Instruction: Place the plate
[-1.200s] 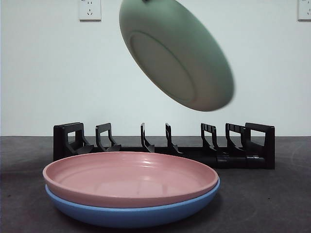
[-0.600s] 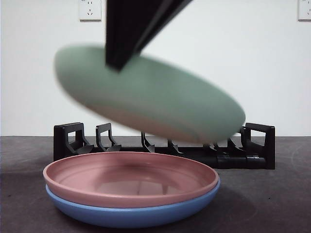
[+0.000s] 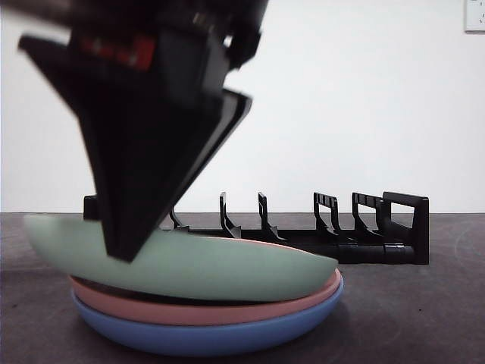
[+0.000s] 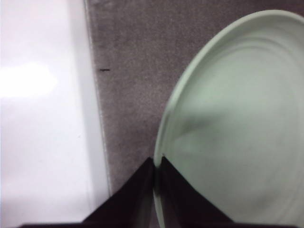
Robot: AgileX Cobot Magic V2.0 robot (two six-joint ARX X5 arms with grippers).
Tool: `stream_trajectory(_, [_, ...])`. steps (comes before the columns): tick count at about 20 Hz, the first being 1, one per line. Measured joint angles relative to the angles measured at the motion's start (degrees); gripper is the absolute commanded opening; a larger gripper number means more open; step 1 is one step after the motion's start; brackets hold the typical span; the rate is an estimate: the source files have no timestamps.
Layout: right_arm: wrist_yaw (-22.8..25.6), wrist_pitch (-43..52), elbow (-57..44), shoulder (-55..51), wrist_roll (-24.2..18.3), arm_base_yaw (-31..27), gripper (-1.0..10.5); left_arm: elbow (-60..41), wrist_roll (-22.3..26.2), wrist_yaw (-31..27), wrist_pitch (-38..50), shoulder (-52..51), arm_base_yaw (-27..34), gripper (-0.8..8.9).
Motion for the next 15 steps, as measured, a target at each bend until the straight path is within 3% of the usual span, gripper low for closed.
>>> stream_trajectory(6, [0.61,0.24,0.00,3.13,-0.22,-0.04,0.3,0.00,0.02,0.00,0.00,0.00,0.00,3.12])
stream_trajectory(10, [0.57,0.11,0.00,3.13,-0.48,-0.04,1.8,0.00,0.04,0.00,0.00,0.00,0.00,3.12])
stream_trajectory(15, [0.59,-0.83,0.13,3.13,-0.48,0.79,2.6,0.00,0.04,0.00,0.02,0.00,0.00,3.12])
